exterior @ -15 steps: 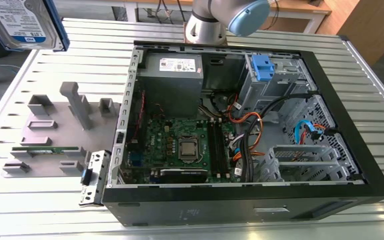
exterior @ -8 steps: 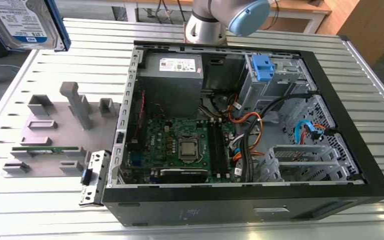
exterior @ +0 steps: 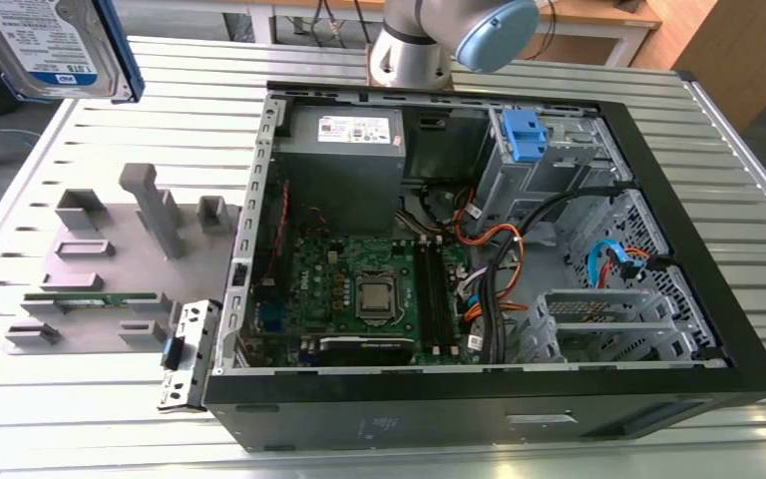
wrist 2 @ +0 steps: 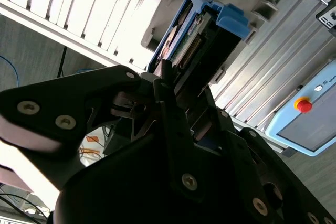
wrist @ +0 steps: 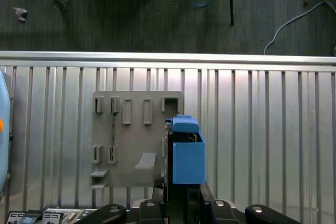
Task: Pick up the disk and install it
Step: 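Pick up the disk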
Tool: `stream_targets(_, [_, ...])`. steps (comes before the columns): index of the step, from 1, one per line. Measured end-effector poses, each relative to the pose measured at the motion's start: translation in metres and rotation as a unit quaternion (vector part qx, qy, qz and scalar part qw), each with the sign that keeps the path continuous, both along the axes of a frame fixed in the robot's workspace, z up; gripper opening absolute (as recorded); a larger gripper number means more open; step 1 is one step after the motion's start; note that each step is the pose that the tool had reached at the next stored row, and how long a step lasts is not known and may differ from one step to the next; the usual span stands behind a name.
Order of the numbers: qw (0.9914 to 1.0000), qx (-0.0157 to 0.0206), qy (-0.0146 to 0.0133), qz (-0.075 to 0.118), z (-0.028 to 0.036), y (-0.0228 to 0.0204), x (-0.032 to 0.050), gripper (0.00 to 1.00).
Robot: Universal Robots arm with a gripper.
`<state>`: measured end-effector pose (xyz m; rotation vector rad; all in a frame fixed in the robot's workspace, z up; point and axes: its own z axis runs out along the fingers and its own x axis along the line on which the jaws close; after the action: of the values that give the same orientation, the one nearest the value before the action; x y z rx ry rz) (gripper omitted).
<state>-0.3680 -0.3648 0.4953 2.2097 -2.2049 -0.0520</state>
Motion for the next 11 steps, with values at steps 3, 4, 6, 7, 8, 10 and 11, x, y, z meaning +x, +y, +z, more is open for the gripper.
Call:
stream_targets(3, [1.0, 0.0, -0.0001, 0.0, -0.0001, 0.0, 0.0014, 0.35])
stream_targets(4, [1.0, 0.0, 0.0, 0.0, 0.0, 0.0, 0.0021, 0.35])
stream_targets(6, [1.0, 0.0, 0.0, 0.0, 0.0, 0.0, 0.0037, 0.35])
stream_targets(7, [1.0, 0.0, 0.0, 0.0, 0.0, 0.0, 0.0047, 0.35])
stream_targets(8, [1.0, 0.0, 0.0, 0.0, 0.0, 0.0, 0.0058, 0.35])
stream_targets(10, [1.0, 0.0, 0.0, 0.0, 0.0, 0.0, 0.0082, 0.35])
stream_targets(11, [1.0, 0.0, 0.0, 0.0, 0.0, 0.0, 0.0094, 0.35])
